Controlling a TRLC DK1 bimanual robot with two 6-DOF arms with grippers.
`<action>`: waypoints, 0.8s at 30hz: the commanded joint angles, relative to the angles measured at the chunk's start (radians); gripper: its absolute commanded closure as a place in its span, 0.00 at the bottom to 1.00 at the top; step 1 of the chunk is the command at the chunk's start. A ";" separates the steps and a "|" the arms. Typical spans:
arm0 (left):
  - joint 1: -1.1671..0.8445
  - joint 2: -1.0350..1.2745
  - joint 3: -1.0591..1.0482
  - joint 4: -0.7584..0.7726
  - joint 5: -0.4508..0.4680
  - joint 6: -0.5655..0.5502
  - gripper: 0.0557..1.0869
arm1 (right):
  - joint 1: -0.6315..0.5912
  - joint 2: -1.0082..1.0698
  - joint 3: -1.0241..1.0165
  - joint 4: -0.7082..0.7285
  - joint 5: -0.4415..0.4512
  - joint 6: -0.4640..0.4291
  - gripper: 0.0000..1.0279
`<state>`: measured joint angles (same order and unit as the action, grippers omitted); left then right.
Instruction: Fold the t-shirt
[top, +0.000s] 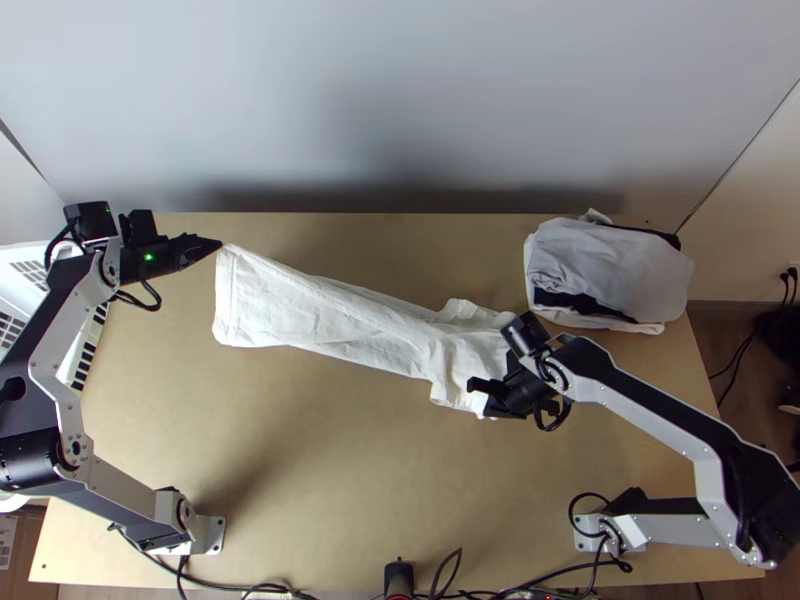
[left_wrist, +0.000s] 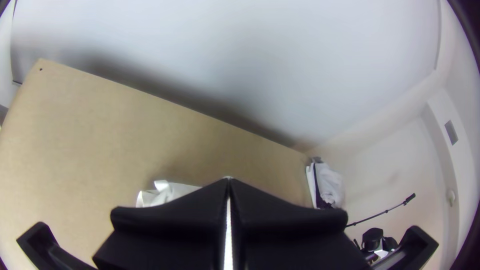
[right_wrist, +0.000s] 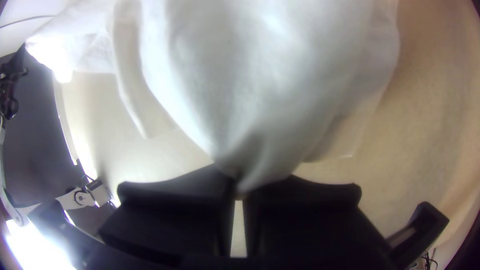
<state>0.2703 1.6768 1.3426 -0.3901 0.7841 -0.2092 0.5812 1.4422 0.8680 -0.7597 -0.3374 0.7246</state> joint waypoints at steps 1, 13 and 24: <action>0.003 0.001 -0.005 0.000 0.001 -0.001 0.96 | 0.037 -0.072 0.042 -0.058 0.001 0.009 0.97; 0.009 -0.002 -0.005 -0.001 0.024 -0.004 0.96 | 0.094 -0.217 0.126 -0.190 0.001 0.047 0.97; 0.018 -0.011 0.004 -0.001 0.032 -0.001 0.96 | 0.054 -0.197 0.230 -0.322 0.001 0.052 0.25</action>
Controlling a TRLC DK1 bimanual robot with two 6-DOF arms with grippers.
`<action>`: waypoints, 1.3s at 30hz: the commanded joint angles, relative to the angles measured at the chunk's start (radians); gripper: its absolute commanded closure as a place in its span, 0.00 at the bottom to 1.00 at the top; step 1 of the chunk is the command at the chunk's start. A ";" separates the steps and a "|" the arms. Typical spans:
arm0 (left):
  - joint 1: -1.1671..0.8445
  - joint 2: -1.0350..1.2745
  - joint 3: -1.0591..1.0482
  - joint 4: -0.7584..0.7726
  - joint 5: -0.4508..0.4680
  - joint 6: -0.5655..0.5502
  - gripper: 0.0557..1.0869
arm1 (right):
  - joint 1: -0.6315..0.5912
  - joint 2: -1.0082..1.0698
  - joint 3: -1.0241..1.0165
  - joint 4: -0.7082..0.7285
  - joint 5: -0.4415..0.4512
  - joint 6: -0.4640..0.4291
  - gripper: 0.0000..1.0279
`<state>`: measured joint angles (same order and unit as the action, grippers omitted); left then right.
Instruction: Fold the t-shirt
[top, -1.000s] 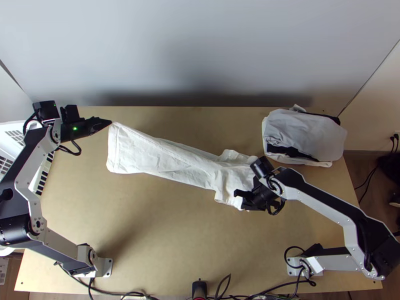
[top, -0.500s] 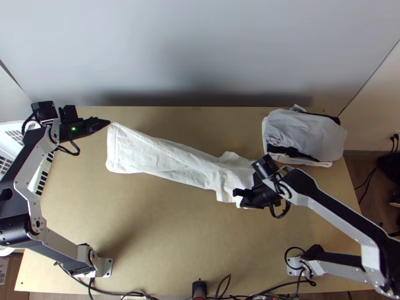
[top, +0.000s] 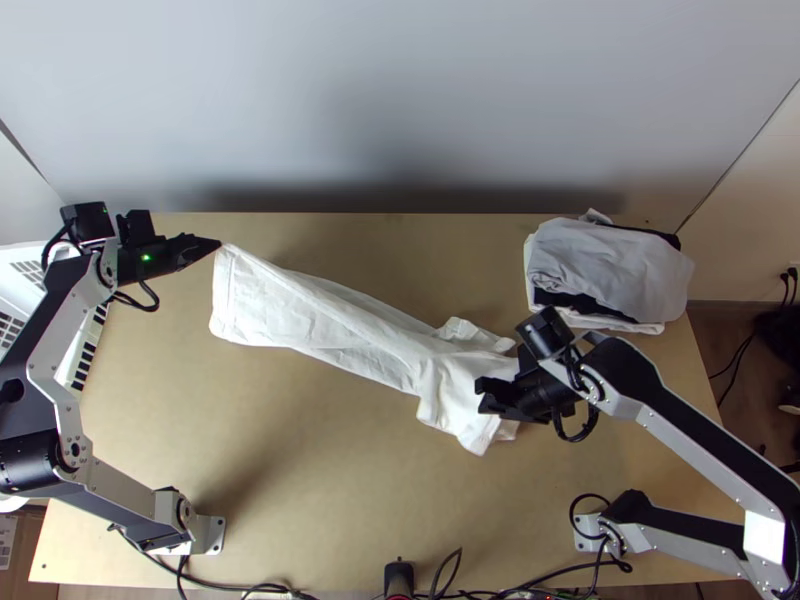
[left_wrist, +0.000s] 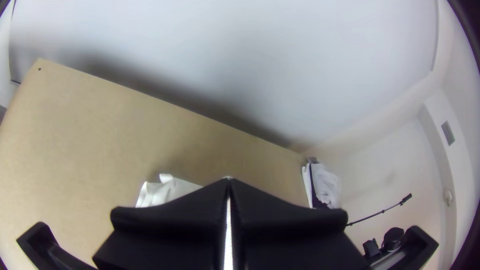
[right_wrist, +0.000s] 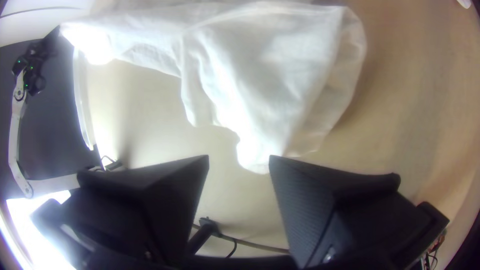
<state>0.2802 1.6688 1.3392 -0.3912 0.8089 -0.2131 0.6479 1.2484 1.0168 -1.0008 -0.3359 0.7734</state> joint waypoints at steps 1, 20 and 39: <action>0.008 -0.004 0.008 0.000 0.009 0.003 0.96 | -0.013 -0.003 0.105 -0.102 -0.002 0.006 0.21; 0.022 -0.004 0.008 -0.005 0.009 0.004 0.96 | -0.059 0.075 -0.064 0.070 -0.002 -0.022 0.19; 0.014 -0.121 0.006 -0.066 0.105 -0.028 0.96 | -0.017 -0.024 0.376 -0.216 -0.253 0.148 0.98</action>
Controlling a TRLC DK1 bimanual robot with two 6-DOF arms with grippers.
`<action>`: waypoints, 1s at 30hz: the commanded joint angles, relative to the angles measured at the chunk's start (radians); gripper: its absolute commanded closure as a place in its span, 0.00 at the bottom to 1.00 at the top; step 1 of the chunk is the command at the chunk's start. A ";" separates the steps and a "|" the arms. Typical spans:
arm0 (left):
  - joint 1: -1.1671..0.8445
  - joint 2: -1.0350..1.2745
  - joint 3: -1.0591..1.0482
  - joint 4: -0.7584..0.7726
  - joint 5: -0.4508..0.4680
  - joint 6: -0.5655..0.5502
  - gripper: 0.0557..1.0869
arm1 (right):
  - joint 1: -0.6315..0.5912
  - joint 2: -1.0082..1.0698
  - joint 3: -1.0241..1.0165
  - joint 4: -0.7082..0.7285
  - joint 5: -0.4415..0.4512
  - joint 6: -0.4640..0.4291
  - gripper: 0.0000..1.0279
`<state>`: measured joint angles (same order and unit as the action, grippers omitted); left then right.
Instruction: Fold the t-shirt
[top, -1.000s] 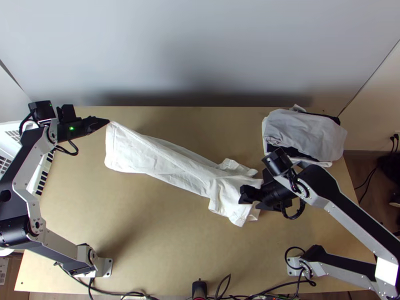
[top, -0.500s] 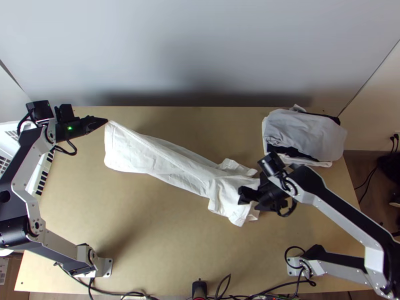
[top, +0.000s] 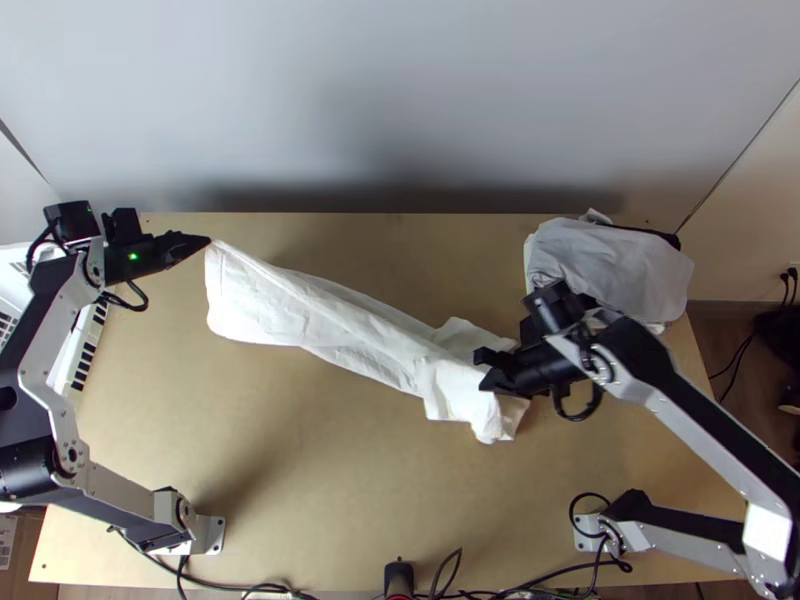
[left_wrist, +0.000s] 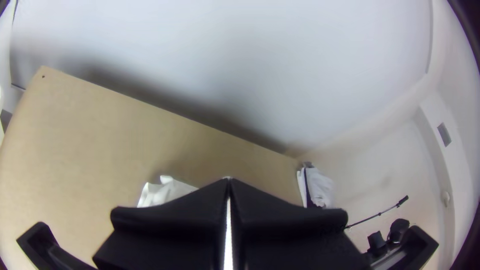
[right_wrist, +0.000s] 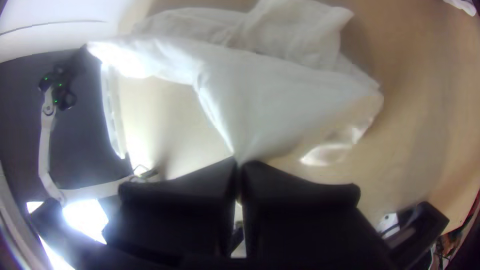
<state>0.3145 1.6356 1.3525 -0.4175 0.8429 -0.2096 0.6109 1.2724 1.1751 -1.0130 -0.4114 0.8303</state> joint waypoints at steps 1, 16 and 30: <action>-0.029 -0.118 -0.016 -0.046 0.096 -0.043 0.96 | 0.023 -0.048 0.245 -0.237 -0.218 0.104 0.98; -0.037 -0.666 -0.414 -0.234 0.237 0.068 0.96 | 0.239 -0.168 0.080 -0.288 -0.297 0.147 0.98; 0.305 -0.453 -0.615 -0.277 0.166 0.454 0.96 | 0.250 -0.182 -0.226 -0.231 -0.308 0.109 0.98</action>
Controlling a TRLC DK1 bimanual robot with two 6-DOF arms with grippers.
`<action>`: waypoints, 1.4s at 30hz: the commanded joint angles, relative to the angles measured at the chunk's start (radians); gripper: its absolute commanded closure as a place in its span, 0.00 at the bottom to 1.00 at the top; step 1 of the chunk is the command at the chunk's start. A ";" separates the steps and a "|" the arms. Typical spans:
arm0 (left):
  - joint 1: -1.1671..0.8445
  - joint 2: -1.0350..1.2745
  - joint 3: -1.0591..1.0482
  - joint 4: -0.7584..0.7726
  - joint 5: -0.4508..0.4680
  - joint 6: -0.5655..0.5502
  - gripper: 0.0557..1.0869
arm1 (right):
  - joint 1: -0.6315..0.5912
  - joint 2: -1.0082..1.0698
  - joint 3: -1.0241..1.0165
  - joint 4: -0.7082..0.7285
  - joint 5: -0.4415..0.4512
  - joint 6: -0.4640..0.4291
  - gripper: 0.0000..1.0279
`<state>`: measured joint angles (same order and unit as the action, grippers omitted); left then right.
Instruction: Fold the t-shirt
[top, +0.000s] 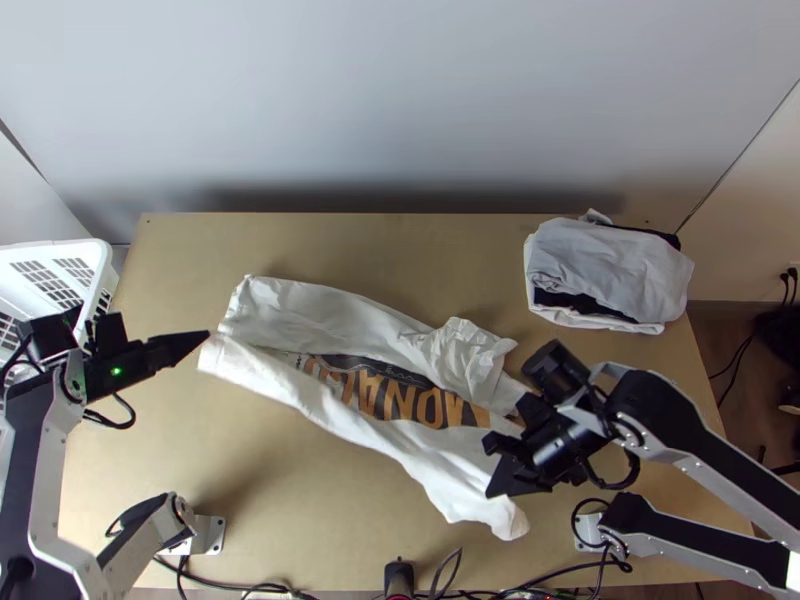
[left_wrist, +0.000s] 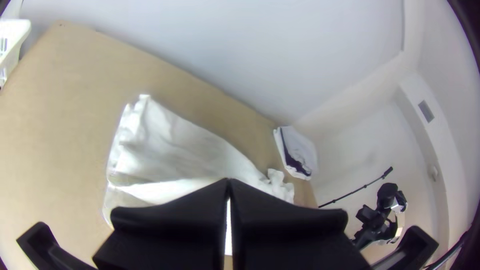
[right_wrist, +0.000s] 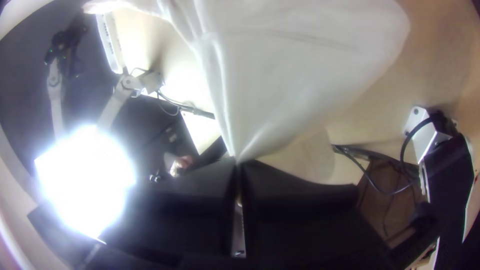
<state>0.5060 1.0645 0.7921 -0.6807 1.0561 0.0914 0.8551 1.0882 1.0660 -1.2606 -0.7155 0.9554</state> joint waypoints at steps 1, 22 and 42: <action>0.118 0.153 -0.047 -0.014 -0.065 0.163 0.96 | -0.010 0.007 -0.129 0.023 -0.002 -0.018 0.98; 0.077 0.451 0.156 0.043 -0.123 0.154 0.96 | -0.355 0.171 -0.141 0.213 0.166 -0.081 0.98; -0.175 0.658 0.437 0.237 -0.208 -0.088 0.96 | -0.430 0.271 -0.129 0.500 0.310 -0.106 0.98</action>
<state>0.3843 1.6245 1.1168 -0.4927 0.8806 0.0635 0.4587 1.3327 0.9367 -0.8272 -0.4324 0.8627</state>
